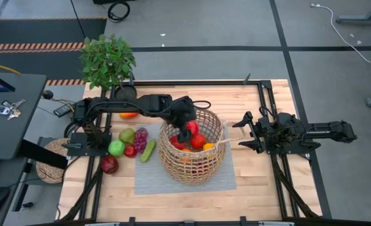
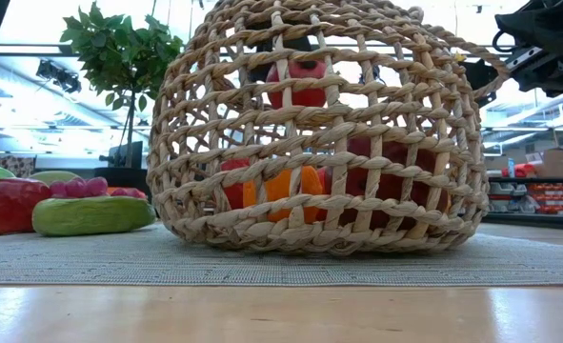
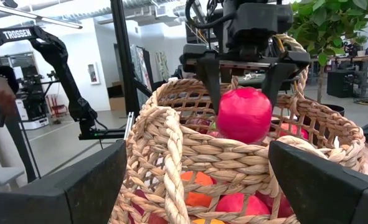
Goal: Build produce basket
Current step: Put the red apple into the brown basket
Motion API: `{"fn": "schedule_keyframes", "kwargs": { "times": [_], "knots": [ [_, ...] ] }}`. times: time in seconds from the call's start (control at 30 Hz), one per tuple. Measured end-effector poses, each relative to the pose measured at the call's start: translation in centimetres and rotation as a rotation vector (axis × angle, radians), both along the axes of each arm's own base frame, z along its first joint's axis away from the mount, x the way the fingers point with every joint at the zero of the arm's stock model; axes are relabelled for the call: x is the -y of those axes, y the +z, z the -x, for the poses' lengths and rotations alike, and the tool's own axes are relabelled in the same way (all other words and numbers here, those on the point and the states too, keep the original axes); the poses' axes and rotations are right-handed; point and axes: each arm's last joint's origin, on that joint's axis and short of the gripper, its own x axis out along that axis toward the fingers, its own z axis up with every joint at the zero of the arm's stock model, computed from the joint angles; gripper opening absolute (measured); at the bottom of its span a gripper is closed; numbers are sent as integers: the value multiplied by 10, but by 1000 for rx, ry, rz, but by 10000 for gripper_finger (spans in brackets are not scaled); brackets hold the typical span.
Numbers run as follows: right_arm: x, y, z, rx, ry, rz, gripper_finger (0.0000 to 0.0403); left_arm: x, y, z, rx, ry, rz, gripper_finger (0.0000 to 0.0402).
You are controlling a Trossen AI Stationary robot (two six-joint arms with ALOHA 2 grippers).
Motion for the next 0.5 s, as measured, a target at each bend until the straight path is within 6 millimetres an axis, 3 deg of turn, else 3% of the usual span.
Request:
{"fn": "schedule_keyframes", "kwargs": {
  "times": [0.17,0.3,0.5],
  "knots": [
    [0,0,0,0,0,0,394,-6,1,-1,12,85,138,332],
    [0,0,0,0,0,0,394,-10,4,0,25,45,262,332],
    [0,0,0,0,0,0,394,-10,6,1,80,-206,97,332]
  ]
}}
